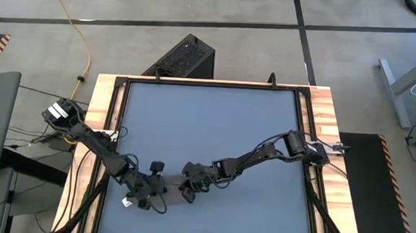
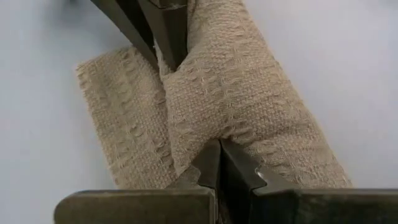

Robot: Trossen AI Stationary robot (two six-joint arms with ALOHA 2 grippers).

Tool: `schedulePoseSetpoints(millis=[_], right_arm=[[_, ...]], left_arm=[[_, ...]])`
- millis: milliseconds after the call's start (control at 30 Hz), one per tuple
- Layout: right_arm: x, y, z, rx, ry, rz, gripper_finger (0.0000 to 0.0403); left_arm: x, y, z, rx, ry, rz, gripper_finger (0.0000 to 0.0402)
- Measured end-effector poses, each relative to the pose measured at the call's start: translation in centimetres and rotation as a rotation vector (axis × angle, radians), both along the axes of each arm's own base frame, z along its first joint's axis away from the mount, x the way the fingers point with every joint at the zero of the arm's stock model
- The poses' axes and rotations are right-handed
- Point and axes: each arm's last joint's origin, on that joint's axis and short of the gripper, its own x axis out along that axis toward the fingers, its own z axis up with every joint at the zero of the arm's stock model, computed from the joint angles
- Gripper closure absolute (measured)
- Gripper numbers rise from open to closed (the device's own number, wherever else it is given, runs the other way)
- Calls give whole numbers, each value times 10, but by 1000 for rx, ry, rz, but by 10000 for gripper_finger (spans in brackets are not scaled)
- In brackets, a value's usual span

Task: Roll towel into tight, uniform cylinder
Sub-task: Roll the gray towel

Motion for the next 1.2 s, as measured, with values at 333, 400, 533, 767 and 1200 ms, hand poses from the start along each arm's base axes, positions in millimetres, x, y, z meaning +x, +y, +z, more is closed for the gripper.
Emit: schedulePoseSetpoints(millis=[333, 400, 533, 767, 1200], right_arm=[[4, -4, 3, 12, -41, -2, 338], [4, -4, 3, 22, -40, -6, 338], [3, -4, 5, 62, -23, 1, 334], [1, -8, 20, 61, -26, 23, 295], [-16, -9, 77, -253, -109, 203, 240]], left_arm=[[-7, -9, 0, -18, -15, 36, 402], [-8, -10, 0, -28, -13, 44, 402], [-11, -14, 0, -43, -11, 48, 402], [-18, -20, 0, -36, -25, 54, 402], [-22, -24, 0, -29, -44, 73, 402]])
